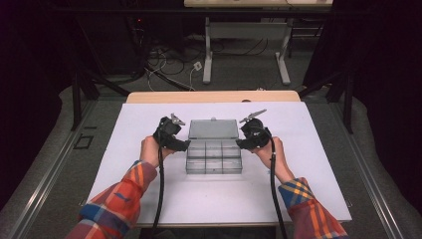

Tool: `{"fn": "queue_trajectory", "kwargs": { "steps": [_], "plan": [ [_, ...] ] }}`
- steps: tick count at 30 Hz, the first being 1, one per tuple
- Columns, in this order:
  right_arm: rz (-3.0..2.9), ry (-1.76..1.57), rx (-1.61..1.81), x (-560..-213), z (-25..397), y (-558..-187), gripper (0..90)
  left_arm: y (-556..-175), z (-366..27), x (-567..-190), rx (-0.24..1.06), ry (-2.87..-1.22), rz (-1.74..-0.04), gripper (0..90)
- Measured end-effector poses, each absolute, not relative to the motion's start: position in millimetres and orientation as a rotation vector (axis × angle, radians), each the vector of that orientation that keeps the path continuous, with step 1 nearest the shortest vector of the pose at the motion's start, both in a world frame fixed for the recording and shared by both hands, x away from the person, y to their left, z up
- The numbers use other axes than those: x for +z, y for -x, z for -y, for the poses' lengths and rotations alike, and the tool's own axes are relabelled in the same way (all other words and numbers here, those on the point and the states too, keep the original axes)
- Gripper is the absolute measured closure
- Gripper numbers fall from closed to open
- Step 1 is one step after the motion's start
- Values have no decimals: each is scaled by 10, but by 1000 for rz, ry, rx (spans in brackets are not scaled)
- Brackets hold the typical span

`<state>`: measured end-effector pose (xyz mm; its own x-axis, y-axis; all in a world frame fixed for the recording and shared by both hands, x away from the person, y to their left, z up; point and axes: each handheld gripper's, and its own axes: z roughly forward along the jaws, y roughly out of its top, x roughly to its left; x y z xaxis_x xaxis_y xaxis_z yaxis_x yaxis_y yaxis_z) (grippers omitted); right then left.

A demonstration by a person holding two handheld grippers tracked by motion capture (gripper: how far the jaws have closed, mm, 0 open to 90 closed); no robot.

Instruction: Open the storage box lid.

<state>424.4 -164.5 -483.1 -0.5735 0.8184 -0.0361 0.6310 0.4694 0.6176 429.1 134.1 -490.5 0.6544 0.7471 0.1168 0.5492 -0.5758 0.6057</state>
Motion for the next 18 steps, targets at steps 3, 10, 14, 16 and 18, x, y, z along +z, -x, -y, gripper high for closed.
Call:
{"fn": "queue_trajectory", "kwargs": {
  "steps": [3,10,14,16,18],
  "plan": [
    [-2414,-1225,828,-4835,1698,-4156,486,-4192,-1421,-4919,499,-2340,-1006,204],
    [-2450,-1225,840,-4884,1810,-3988,431,-3986,-1600,-4973,536,-2377,-984,154],
    [-2462,-1236,839,-4928,1858,-3908,419,-3896,-1671,-4999,539,-2383,-982,137],
    [-2467,-1225,834,-4960,1882,-3873,413,-3855,-1707,-5012,530,-2385,-984,129],
    [-2480,-1212,813,-4991,1900,-3850,401,-3822,-1732,-5031,522,-2385,-985,116]
  ]
}}
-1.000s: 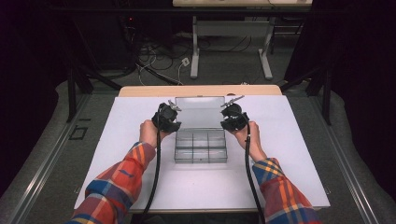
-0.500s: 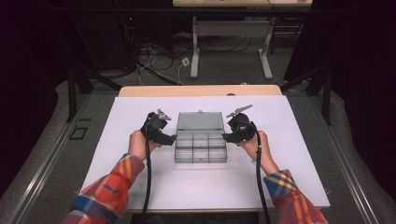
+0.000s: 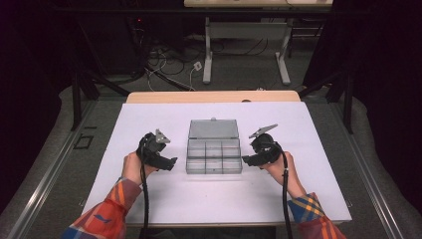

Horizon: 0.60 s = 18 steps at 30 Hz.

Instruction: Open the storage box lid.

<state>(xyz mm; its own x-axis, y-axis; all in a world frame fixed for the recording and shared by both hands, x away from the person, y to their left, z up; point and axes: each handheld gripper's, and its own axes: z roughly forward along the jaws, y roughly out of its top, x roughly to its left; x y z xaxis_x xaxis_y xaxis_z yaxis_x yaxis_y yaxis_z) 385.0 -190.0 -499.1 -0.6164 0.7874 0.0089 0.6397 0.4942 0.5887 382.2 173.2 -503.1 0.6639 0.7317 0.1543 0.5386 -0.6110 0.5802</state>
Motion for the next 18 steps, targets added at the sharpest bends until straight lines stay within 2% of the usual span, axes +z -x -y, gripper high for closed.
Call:
{"fn": "queue_trajectory", "kwargs": {
  "steps": [8,18],
  "plan": [
    [-2489,-1210,814,-5033,2012,-3720,343,-3642,-1823,-5077,485,-2402,-973,61],
    [-2508,-1194,859,-4982,2120,-3611,218,-3517,-1871,-5075,495,-2393,-968,24]
  ]
}}
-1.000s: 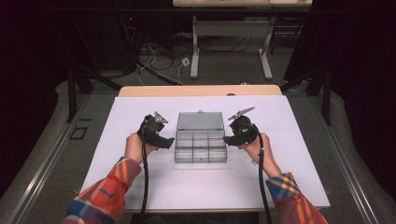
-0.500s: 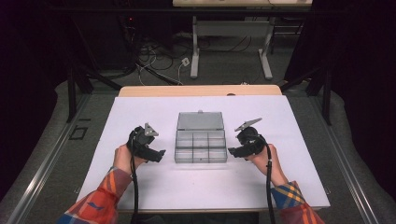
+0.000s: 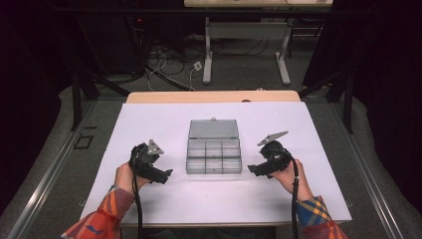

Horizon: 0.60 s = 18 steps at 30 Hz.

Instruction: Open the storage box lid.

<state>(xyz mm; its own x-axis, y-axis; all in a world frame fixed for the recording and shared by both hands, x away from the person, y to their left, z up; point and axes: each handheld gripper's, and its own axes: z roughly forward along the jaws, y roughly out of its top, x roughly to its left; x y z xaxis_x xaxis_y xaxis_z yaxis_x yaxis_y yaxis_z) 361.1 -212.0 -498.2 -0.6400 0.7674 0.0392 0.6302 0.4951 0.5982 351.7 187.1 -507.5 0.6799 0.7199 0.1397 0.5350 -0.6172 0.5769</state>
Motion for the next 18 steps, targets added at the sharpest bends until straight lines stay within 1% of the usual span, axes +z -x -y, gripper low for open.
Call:
{"fn": "queue_trajectory", "kwargs": {
  "steps": [4,6,12,18],
  "plan": [
    [-2525,-1190,843,-4993,2166,-3590,163,-3462,-1892,-5081,482,-2396,-963,9],
    [-2527,-1197,850,-5005,2187,-3578,157,-3439,-1904,-5085,487,-2401,-958,6],
    [-2538,-1213,856,-5017,2245,-3545,98,-3374,-1937,-5075,477,-2404,-947,2],
    [-2531,-1225,849,-5014,2296,-3521,78,-3332,-1950,-5092,473,-2392,-939,2]
  ]
}}
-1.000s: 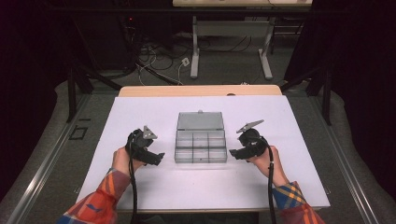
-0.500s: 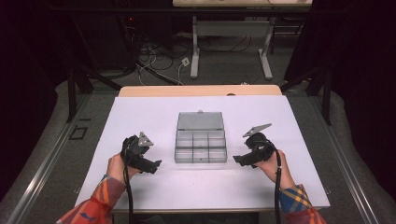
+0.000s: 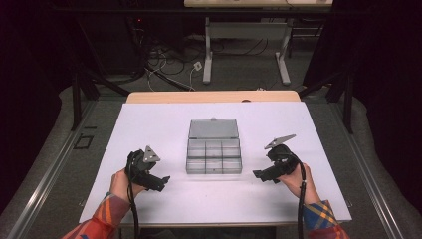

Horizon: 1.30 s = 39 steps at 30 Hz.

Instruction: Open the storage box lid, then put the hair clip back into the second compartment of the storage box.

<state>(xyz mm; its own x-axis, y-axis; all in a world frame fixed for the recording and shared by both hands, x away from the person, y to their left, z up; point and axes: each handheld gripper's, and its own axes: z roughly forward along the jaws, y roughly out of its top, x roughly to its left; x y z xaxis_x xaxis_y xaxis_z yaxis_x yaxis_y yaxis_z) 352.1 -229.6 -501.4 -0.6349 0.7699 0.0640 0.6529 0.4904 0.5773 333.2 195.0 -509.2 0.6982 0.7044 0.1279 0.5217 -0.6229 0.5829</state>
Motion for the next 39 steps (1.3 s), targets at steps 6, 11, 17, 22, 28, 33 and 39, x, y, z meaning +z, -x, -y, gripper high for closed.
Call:
{"fn": "queue_trajectory", "kwargs": {
  "steps": [6,11,17,22,28,33,39],
  "plan": [
    [-2536,-1218,850,-5040,2356,-3523,62,-3316,-1974,-5093,471,-2387,-936,2],
    [-2542,-1226,851,-5053,2364,-3522,62,-3317,-1972,-5122,470,-2394,-929,2],
    [-2558,-1239,839,-5081,2383,-3545,51,-3309,-1987,-5118,472,-2388,-928,2],
    [-2556,-1261,819,-5103,2419,-3558,36,-3310,-1992,-5109,471,-2393,-925,2],
    [-2569,-1258,817,-5116,2438,-3565,8,-3309,-1990,-5120,478,-2389,-929,2],
    [-2554,-1274,847,-5108,2449,-3563,0,-3311,-1991,-5123,473,-2389,-930,2],
    [-2541,-1295,837,-5118,2491,-3579,0,-3313,-2000,-5117,464,-2406,-932,2]
  ]
}}
